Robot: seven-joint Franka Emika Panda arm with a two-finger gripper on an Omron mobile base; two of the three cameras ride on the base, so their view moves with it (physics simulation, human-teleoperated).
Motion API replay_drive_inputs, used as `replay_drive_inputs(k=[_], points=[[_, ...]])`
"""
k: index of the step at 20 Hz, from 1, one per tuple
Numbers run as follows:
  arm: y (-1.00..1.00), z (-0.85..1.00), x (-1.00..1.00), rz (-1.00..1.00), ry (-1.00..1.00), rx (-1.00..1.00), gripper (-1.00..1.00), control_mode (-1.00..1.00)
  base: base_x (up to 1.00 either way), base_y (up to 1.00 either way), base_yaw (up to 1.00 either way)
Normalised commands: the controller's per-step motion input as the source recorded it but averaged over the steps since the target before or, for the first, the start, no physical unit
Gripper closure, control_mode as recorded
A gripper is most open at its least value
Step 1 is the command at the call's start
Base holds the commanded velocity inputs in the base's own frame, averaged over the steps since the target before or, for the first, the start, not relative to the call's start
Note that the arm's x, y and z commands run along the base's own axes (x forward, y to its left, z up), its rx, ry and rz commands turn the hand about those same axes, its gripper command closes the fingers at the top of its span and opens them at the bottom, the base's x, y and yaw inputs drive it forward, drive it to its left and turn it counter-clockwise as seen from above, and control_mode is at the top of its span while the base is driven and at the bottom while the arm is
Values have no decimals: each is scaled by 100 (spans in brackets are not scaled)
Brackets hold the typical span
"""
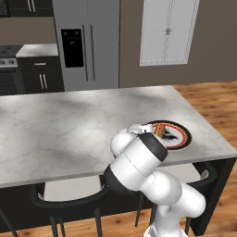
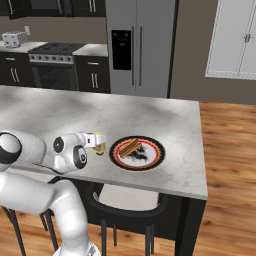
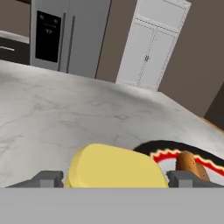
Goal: Move the hot dog bun to the plate on the dining table and place the condiment next to that plate. Then navigate to the fridge and take the sausage and place it on the plate as well.
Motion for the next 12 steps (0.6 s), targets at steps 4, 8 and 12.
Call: replay_drive_inputs(k=[4, 8, 12], points=[[0, -33, 6, 0, 0, 0, 100, -100, 0, 0, 0], [0, -30, -22, 0, 0, 0, -100, -100, 0, 0, 0], [0, -6, -14, 0, -1, 0, -100, -100, 0, 0, 0]])
